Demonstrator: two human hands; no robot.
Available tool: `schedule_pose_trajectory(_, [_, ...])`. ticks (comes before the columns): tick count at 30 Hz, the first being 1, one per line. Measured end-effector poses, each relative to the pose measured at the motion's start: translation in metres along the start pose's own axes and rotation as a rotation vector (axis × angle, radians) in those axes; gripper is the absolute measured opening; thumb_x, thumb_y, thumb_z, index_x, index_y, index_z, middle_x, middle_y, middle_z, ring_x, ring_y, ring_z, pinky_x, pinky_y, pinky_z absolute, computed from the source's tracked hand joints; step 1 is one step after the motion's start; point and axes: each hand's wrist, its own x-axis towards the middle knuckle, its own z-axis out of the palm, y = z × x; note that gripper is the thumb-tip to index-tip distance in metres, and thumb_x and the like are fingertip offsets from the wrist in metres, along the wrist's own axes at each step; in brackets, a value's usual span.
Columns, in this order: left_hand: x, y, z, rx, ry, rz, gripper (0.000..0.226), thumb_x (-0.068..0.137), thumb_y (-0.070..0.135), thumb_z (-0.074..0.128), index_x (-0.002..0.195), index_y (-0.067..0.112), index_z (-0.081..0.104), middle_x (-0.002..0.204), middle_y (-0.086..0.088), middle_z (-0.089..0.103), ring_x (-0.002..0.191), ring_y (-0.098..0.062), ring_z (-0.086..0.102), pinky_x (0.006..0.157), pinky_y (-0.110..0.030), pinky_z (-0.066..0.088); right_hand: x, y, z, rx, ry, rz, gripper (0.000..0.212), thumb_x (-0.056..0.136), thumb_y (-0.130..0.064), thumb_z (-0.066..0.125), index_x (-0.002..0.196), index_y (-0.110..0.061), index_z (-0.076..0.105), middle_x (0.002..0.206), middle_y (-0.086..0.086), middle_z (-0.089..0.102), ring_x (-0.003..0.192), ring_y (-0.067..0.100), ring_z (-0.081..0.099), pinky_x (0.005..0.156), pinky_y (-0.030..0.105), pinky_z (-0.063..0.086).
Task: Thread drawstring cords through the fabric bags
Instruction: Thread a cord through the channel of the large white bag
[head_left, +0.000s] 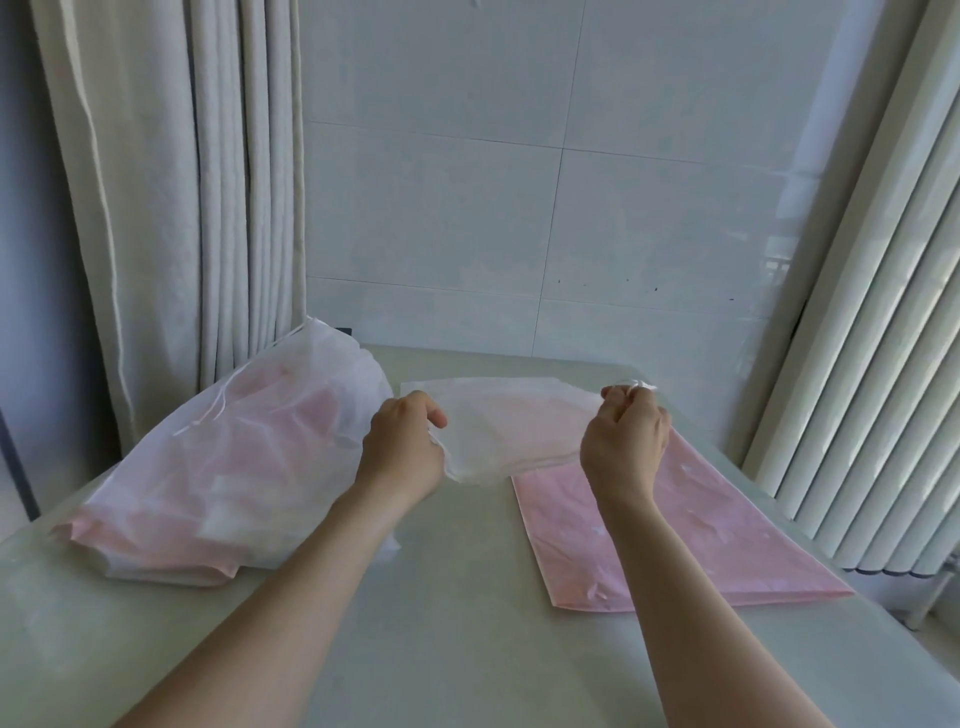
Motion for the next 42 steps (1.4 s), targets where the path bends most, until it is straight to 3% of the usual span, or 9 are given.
schedule_pose_trajectory(5, [0.007, 0.003, -0.009, -0.220, 0.172, -0.084, 0.040, 0.089, -0.003, 0.039, 0.106, 0.018, 0.068, 0.099, 0.002, 0.059, 0.097, -0.025, 0.060, 0.071, -0.032, 0.052, 0.003, 0.003, -0.004, 0.162, 0.048, 0.094, 0.026, 0.110, -0.022, 0.036, 0.108, -0.013, 0.060, 0.087, -0.005, 0.072, 0.103, 0.028, 0.060, 0.086, 0.039, 0.044])
schedule_pose_trajectory(9, [0.010, 0.006, -0.013, -0.564, 0.302, -0.217, 0.039, 0.084, -0.003, 0.038, 0.089, 0.017, 0.071, 0.087, 0.005, 0.074, 0.089, -0.017, 0.063, 0.071, -0.027, 0.045, 0.001, -0.004, -0.004, 0.554, -0.129, 0.422, 0.020, 0.110, -0.018, 0.036, 0.109, -0.013, 0.056, 0.080, 0.009, 0.078, 0.051, 0.020, 0.050, 0.048, 0.031, 0.044])
schedule_pose_trajectory(13, [0.012, 0.008, -0.017, -0.893, 0.378, -0.289, 0.032, 0.086, -0.003, 0.041, 0.091, 0.016, 0.066, 0.083, 0.003, 0.078, 0.083, -0.015, 0.062, 0.079, -0.029, 0.048, 0.001, -0.009, -0.007, 0.670, -0.245, 0.633, 0.017, 0.106, -0.009, 0.041, 0.109, -0.011, 0.058, 0.085, 0.015, 0.076, 0.051, 0.018, 0.048, 0.043, 0.025, 0.039])
schedule_pose_trajectory(18, [0.011, 0.009, -0.023, -0.876, 0.553, -0.321, 0.033, 0.089, -0.002, 0.035, 0.090, 0.017, 0.063, 0.079, 0.002, 0.073, 0.084, -0.009, 0.062, 0.075, -0.022, 0.045, 0.001, -0.005, -0.008, 0.759, -0.202, 0.774, 0.026, 0.103, -0.003, 0.040, 0.120, -0.007, 0.059, 0.075, 0.009, 0.055, 0.050, 0.018, 0.049, 0.041, 0.023, 0.038])
schedule_pose_trajectory(23, [0.021, 0.003, -0.023, -1.237, 0.484, -0.390, 0.038, 0.089, -0.009, 0.023, 0.086, 0.014, 0.053, 0.068, -0.002, 0.044, 0.050, -0.015, 0.043, 0.077, -0.033, 0.059, 0.003, 0.001, -0.008, 0.827, -0.140, 0.962, 0.040, 0.095, 0.006, 0.021, 0.118, -0.009, 0.050, 0.066, 0.005, 0.043, 0.034, 0.013, 0.041, 0.034, 0.017, 0.027])
schedule_pose_trajectory(27, [0.021, -0.002, -0.019, -1.074, 0.460, -0.399, 0.035, 0.087, -0.005, 0.027, 0.084, 0.017, 0.054, 0.073, 0.000, 0.047, 0.058, -0.018, 0.040, 0.067, -0.031, 0.044, 0.005, 0.008, -0.007, 0.915, -0.057, 1.081, 0.051, 0.096, 0.005, 0.019, 0.134, -0.012, 0.048, 0.075, 0.010, 0.051, 0.031, 0.012, 0.045, 0.031, 0.015, 0.026])
schedule_pose_trajectory(34, [0.023, -0.015, -0.025, -0.649, 0.678, -0.285, 0.025, 0.090, 0.002, 0.032, 0.087, 0.011, 0.055, 0.092, 0.001, 0.061, 0.089, -0.027, 0.053, 0.077, -0.033, 0.040, 0.011, 0.004, -0.019, 0.969, 0.192, 0.950, 0.049, 0.106, 0.000, 0.022, 0.151, -0.004, 0.042, 0.097, 0.014, 0.061, 0.065, 0.020, 0.062, 0.051, 0.022, 0.050])
schedule_pose_trajectory(38, [0.018, -0.019, -0.021, -0.356, 0.680, -0.052, 0.021, 0.092, 0.005, 0.035, 0.088, 0.003, 0.056, 0.088, -0.009, 0.063, 0.084, -0.033, 0.054, 0.073, -0.039, 0.040, 0.010, 0.012, -0.009, 0.584, 0.078, 0.704, 0.033, 0.102, 0.004, 0.037, 0.127, -0.002, 0.057, 0.084, 0.013, 0.064, 0.066, 0.021, 0.066, 0.066, 0.032, 0.059])
schedule_pose_trajectory(42, [0.016, -0.020, -0.010, 0.153, 0.464, 0.075, 0.022, 0.089, 0.029, 0.043, 0.082, 0.013, 0.056, 0.090, -0.006, 0.052, 0.085, -0.029, 0.044, 0.077, -0.041, 0.035, 0.004, 0.015, -0.002, 0.021, -0.239, 0.407, 0.018, 0.096, -0.005, 0.040, 0.086, -0.005, 0.055, 0.072, 0.000, 0.040, 0.063, 0.022, 0.040, 0.055, 0.031, 0.032])
